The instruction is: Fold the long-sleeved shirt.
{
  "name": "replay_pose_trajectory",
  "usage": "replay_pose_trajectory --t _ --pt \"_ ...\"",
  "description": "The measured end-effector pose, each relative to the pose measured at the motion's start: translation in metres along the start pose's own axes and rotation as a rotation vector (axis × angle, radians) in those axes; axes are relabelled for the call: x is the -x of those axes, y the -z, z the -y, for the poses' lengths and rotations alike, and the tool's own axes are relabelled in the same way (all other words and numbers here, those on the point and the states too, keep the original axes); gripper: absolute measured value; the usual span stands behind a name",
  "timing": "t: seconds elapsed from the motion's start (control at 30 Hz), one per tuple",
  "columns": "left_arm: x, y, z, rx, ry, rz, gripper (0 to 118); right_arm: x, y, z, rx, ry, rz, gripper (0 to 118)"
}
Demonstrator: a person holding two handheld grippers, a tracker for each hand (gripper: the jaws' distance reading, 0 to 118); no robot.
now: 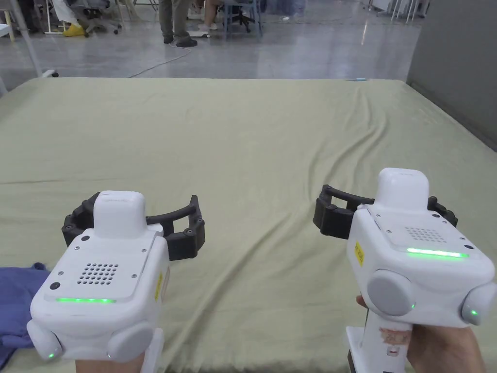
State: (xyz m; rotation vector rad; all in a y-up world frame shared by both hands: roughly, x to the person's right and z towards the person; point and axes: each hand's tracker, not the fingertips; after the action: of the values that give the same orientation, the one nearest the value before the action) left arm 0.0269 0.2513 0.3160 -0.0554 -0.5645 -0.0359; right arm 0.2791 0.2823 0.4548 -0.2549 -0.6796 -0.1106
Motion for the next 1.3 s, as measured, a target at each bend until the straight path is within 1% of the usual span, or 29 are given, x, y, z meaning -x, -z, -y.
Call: replay_pose_trajectory --t 0.07,0.13,0.23,0.27,0.37,0.4,0.53,0.63,0.8,0.93,1.03,1.3 --pt "-0.001 0.000 0.000 -0.003 0.005 0.000 118 -0.004 -0.001 0.000 -0.003 0.011 -0.012 118" --pt "-0.001 0.000 0.000 -0.002 0.009 0.003 118 -0.008 0.001 0.000 0.008 0.005 -0.065 118" --pt "-0.002 0.000 0.001 -0.004 0.001 -0.002 118 -0.013 0.002 0.009 -0.045 -0.023 -0.108 118" --pt "-0.002 0.000 0.002 -0.005 -0.007 -0.007 118 -0.012 0.002 0.010 -0.044 -0.068 -0.119 118" --pt "-0.002 0.001 0.005 0.005 -0.032 0.004 118 -0.010 0.001 0.019 -0.035 -0.163 -0.126 118" --pt "-0.002 0.001 0.006 0.011 -0.031 0.003 118 -0.008 0.000 0.021 -0.054 -0.164 -0.102 118" --pt "-0.006 -0.001 0.007 0.009 -0.016 -0.008 118 -0.008 -0.001 0.022 -0.076 -0.184 -0.123 118" --pt "-0.007 0.000 0.007 0.008 -0.017 -0.004 118 -0.007 -0.003 0.019 -0.089 -0.184 -0.121 118" --pt "-0.011 0.000 0.006 0.003 -0.006 0.003 118 -0.008 -0.003 0.018 -0.090 -0.150 -0.142 118" --pt "-0.012 -0.001 0.006 -0.002 0.010 0.007 118 -0.011 -0.002 0.020 -0.087 -0.132 -0.128 118" --pt "-0.011 -0.002 0.006 0.001 -0.003 0.006 118 -0.016 -0.002 0.020 -0.086 -0.118 -0.136 118" --pt "-0.009 -0.003 0.008 0.008 -0.009 0.002 118 -0.017 -0.003 0.020 -0.090 -0.108 -0.148 118"
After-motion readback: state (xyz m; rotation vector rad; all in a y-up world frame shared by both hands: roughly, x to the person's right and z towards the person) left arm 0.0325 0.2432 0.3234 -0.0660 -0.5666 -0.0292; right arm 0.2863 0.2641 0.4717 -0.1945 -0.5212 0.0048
